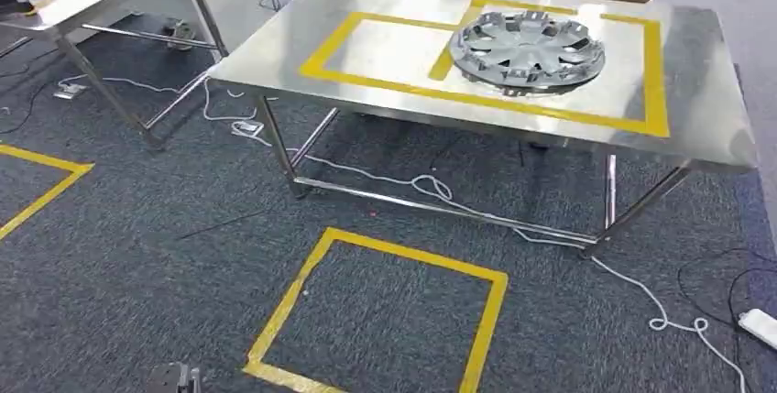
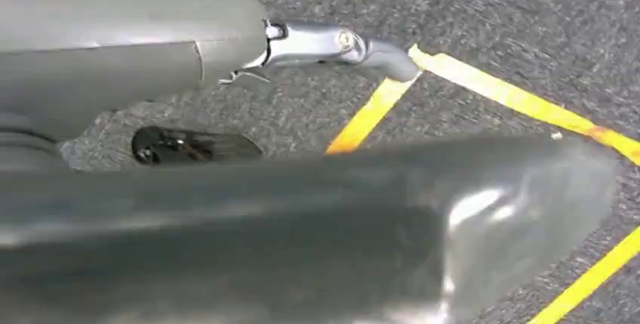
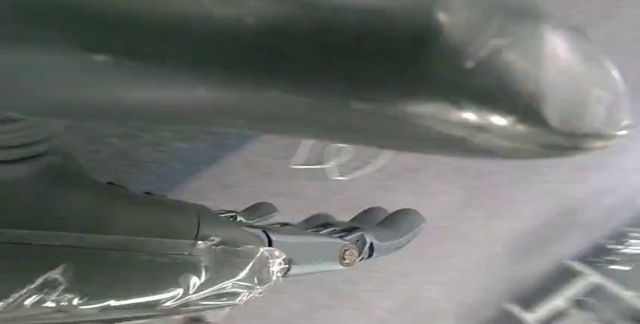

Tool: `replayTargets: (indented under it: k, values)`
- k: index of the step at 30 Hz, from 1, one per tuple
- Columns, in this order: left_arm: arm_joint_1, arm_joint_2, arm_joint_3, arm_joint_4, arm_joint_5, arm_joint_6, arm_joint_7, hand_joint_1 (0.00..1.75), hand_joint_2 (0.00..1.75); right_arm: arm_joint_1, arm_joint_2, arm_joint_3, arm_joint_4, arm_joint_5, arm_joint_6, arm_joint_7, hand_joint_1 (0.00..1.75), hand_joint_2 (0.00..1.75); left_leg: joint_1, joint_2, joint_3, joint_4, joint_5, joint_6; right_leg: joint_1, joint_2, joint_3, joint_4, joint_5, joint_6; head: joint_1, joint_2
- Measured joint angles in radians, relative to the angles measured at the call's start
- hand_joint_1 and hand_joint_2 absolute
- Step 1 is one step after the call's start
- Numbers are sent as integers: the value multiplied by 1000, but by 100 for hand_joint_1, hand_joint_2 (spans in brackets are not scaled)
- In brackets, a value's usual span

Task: Take the parts from the cabinet and place them on the table.

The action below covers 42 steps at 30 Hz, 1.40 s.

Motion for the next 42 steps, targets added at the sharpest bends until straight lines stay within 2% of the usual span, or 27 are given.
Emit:
replayTargets:
  k: [1, 2, 4, 5, 6, 8, 9, 10, 11, 12, 13, 16, 18, 20, 22, 23, 25, 26, 27, 31, 33, 35, 37, 39, 40, 41, 42]
  values:
    - [3, -1, 2, 0, 0, 0, 0, 0, 0, 3, 5, -6, 18, 26, -7, 25, 0, 0, 5, 5, -13, -4, 16, 11, -2, 1, -6, 1, -5, 4, -4, 0]
    - [3, 0, 3, 0, -2, 0, 2, 0, 0, 5, 9, -14, 46, 58, -19, 51, 0, 0, 5, 6, -26, -4, 28, 19, -3, 1, -21, 25, -60, 9, 2, 0]
    - [3, 0, 6, 0, -2, 1, 3, 0, 0, 1, 18, -29, 112, 105, -42, 96, 0, 0, 4, 7, -58, -4, 49, 24, -2, 2, -58, 161, -190, 16, 3, 0]
    - [4, -1, 8, 0, -5, 2, 3, 0, 0, -2, 28, -37, 157, 130, -52, 127, 0, 0, 3, 9, -79, -4, 63, 24, -2, 2, -79, 252, -232, 18, 4, 0]
    - [5, -1, 9, 0, -6, 5, 4, 0, 0, -4, 39, -45, 203, 155, -60, 160, 0, 0, 2, 14, -96, -4, 76, 24, -2, 2, -87, 315, -238, 18, 4, 0]
    - [9, -1, 11, 0, -6, 6, 6, 0, 0, -3, 61, -55, 292, 195, -71, 214, 0, 0, 2, 26, -124, -2, 97, 21, -2, 1, -56, 336, -155, 16, 4, 0]
    - [11, -2, 15, 0, -6, 7, 7, 0, 0, -2, 71, -55, 332, 216, -74, 227, 0, 0, 2, 34, -135, -1, 105, 17, -2, -1, -16, 298, -114, 16, 4, 0]
    - [12, -3, 19, 0, -6, 11, 9, 0, 0, -5, 77, -55, 364, 233, -77, 237, 0, 0, 2, 42, -143, 1, 111, 12, -2, -16, 47, 224, -100, 16, 3, 0]
    - [12, -4, 24, 0, -6, 15, 12, 0, 0, -10, 82, -55, 405, 251, -82, 249, 0, 0, -1, 50, -144, 5, 117, 5, -1, -61, 132, 117, -134, 14, 4, 0]
    - [14, -7, 26, 0, -6, 20, 12, 0, 0, -18, 85, -52, 442, 273, -84, 263, 0, 0, -3, 60, -146, 12, 118, 1, 6, -78, 196, 24, -169, 10, 6, 0]
    - [13, -6, 27, 0, -6, 22, 13, 0, 0, -23, 90, -45, 469, 301, -77, 273, 0, 0, -6, 74, -147, 16, 122, -4, 8, -71, 205, -21, -200, -5, 5, 0]
    - [11, -6, 28, 0, -12, 23, 15, 0, 0, -2, 95, 4, 587, 446, 19, 276, 0, 0, 1, 97, -153, 20, 130, -22, 11, -41, 188, -17, -186, -31, 5, 0]
    - [14, -6, 34, 0, -21, 22, 18, 0, 0, -4, 92, 34, 667, 497, 20, 262, 0, 0, 5, 32, -181, 96, 51, -40, 8, -32, 173, -17, -172, -45, 3, 0]
    - [18, -6, 42, 0, -26, 21, 21, 0, 0, -12, 82, 57, 742, 526, 19, 251, 0, 0, 7, 14, -244, 259, -40, -44, 9, -24, 156, -16, -159, -52, 2, 0]
    - [21, -7, 50, 0, -31, 21, 22, 0, 0, -9, 69, 73, 796, 550, 24, 246, 0, 0, 7, 11, -268, 336, -58, -43, 11, -24, 147, -16, -152, -51, 2, 0]
    - [22, -6, 51, 0, -34, 19, 22, 0, 0, -8, 61, 80, 819, 561, 27, 244, 0, 0, 7, 11, -245, 306, -28, -42, 10, -29, 146, -15, -150, -50, 2, 0]
    - [21, -6, 53, -1, -41, 19, 22, 0, 0, -10, 50, 89, 856, 576, 31, 243, 0, 0, 9, 19, -152, 151, 53, -39, 9, -41, 149, -14, -148, -46, 2, 0]
    - [20, -6, 53, -2, -42, 19, 22, 0, 0, -11, 45, 95, 872, 578, 32, 243, 0, 0, 9, 51, -103, 66, 78, -37, 12, -48, 150, -13, -149, -43, 2, 0]
    - [16, -7, 53, -2, -42, 18, 22, 0, 0, -11, 40, 98, 885, 579, 33, 243, 0, 0, 4, 73, -79, 30, 74, -35, 20, -54, 142, -6, -152, -37, -3, 0]
    - [15, -8, 53, -2, -43, 18, 22, 0, 0, -20, 20, 105, 927, 581, 31, 240, 0, 0, 9, 37, -99, 17, 68, -3, 23, -86, 139, 2, -157, -21, 2, 0]
    - [16, -8, 55, -2, -43, 18, 22, 0, 0, -20, 11, 107, 945, 581, 29, 236, 0, 0, 12, 22, -102, 17, 72, 6, 19, -22, 108, 72, -209, -7, 8, 0]
    - [12, -8, 57, -2, -43, 18, 22, 0, 0, -19, 4, 107, 962, 581, 27, 235, 0, 0, 11, 2, -110, 18, 76, 12, 18, -3, 24, 251, -290, -3, 8, 0]
    - [15, -8, 58, -2, -43, 18, 22, 0, 0, -18, -3, 107, 977, 583, 20, 232, 0, 0, 9, -19, -111, 18, 78, 14, 18, 1, -23, 338, -303, -5, 8, 0]
    - [16, -8, 60, -2, -43, 18, 22, 0, 0, -19, -12, 108, 991, 585, 14, 227, 0, 0, 7, -44, -109, 19, 79, 14, 18, 5, 15, 247, -231, -12, 8, 0]
    - [15, -8, 61, -2, -43, 18, 21, 0, 0, -20, -14, 108, 995, 585, 14, 226, 0, 0, 7, -59, -106, 19, 79, 13, 18, 17, 62, 144, -175, -17, 8, 0]
    - [14, -8, 62, -2, -43, 18, 21, 0, 0, -20, -17, 108, 1000, 585, 12, 225, 0, 0, 8, -71, -104, 19, 80, 11, 17, 43, 105, 54, -133, -20, 8, 0]
    - [13, -9, 65, -2, -43, 18, 21, 0, 0, -21, -20, 108, 1005, 586, 12, 225, 0, 0, 8, -79, -109, 19, 83, 6, 10, 104, 122, 20, -149, -21, 7, 0]
